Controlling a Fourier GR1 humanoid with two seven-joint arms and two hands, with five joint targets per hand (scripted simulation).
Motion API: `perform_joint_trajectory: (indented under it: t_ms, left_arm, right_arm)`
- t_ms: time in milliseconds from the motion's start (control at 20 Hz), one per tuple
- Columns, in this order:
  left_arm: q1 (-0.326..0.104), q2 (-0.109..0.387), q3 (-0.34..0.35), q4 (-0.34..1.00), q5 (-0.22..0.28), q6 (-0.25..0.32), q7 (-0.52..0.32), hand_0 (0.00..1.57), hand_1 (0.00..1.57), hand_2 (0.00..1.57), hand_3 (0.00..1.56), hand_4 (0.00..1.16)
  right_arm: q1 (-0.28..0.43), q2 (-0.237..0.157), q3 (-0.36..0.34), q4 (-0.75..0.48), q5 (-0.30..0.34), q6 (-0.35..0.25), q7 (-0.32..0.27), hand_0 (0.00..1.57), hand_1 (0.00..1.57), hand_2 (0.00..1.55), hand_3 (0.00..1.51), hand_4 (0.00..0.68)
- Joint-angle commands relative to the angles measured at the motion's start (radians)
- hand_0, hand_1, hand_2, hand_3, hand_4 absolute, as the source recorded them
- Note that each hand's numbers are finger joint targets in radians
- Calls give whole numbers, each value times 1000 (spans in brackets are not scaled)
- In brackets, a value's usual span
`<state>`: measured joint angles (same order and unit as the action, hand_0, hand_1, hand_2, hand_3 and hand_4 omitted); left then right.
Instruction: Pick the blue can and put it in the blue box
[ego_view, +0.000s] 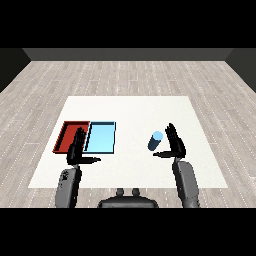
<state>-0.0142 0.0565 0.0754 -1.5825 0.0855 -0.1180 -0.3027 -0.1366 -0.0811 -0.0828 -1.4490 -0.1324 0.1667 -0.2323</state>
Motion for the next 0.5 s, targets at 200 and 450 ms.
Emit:
perform_joint_trajectory:
  t_ms: [200,450]
  left_arm:
    - [-93,45,60,136,37,-44,-48,0,0,0,0,0]
    - [10,-16,-13,-32,20,5,21,0,0,0,0,0]
  right_arm:
    - [-19,-41,-70,68,-47,28,-21,0,0,0,0,0]
    - [-79,49,-9,187,52,-96,-74,0,0,0,0,0]
